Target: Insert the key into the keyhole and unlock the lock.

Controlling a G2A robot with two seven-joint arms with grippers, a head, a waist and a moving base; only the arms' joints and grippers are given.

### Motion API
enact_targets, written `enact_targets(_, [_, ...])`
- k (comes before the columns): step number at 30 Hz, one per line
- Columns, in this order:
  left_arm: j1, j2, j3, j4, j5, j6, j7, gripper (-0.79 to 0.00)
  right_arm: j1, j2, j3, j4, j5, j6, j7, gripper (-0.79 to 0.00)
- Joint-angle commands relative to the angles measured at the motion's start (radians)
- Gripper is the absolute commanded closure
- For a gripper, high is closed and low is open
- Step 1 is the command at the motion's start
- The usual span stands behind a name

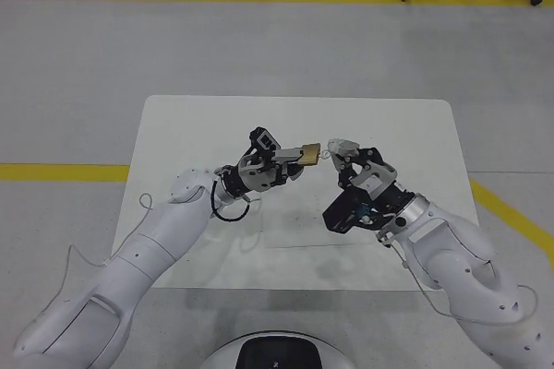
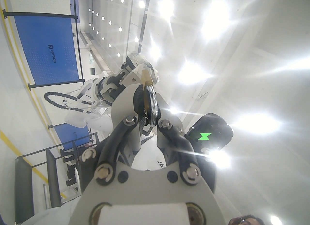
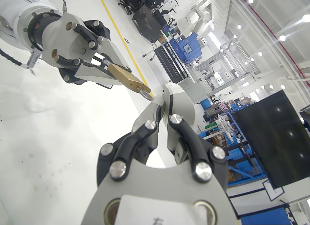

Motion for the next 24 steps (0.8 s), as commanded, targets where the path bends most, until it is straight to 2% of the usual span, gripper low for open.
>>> enact_targets(1, [-0.001,0.0,-0.012,0.009,0.022,-0.012,0.005,0.0,0.0,-0.002,0.021,0.012,0.054,-0.001,-0.012,0.0])
enact_targets(3, [-0.005,0.002,-0.021,0.011,0.072,-0.025,0.006,0.0,-0.007,-0.003,0.049,0.028,0.169,-0.057,-0.038,0.0])
enact_targets(4, [-0.005,0.004,-0.029,0.012,0.093,-0.031,0.01,0.0,-0.007,-0.002,0.069,0.044,0.255,-0.121,-0.052,-0.271])
enact_targets(5, [-0.005,0.007,-0.038,0.012,0.12,-0.041,0.019,0.0,-0.007,-0.002,0.069,0.044,0.255,-0.121,-0.052,-0.385])
enact_targets(6, [-0.002,0.01,-0.046,0.006,0.142,-0.047,0.027,0.0,-0.007,-0.002,0.069,0.044,0.255,-0.121,-0.052,-0.785])
enact_targets(16, [0.01,0.015,-0.058,-0.006,0.182,-0.049,0.061,0.0,-0.014,-0.004,0.066,0.042,0.286,-0.135,-0.07,-0.785])
enact_targets(17, [0.018,0.018,-0.066,-0.016,0.2,-0.051,0.073,0.0,-0.017,-0.004,0.07,0.05,0.32,-0.16,-0.084,-0.696])
enact_targets(20, [0.038,0.03,-0.098,-0.042,0.257,-0.058,0.087,0.0,-0.02,-0.001,0.12,0.083,0.423,-0.25,-0.109,-0.634])
enact_targets(21, [0.044,0.035,-0.107,-0.051,0.275,-0.056,0.084,0.0,-0.022,0.001,0.139,0.092,0.451,-0.292,-0.113,-0.591])
enact_targets(23, [0.054,0.042,-0.123,-0.069,0.303,-0.039,0.071,0.0,-0.025,0.008,0.176,0.1,0.475,-0.385,-0.106,-0.585])
enact_targets(24, [0.059,0.044,-0.129,-0.077,0.307,-0.024,0.056,0.0,-0.024,0.011,0.192,0.102,0.473,-0.423,-0.096,-0.551])
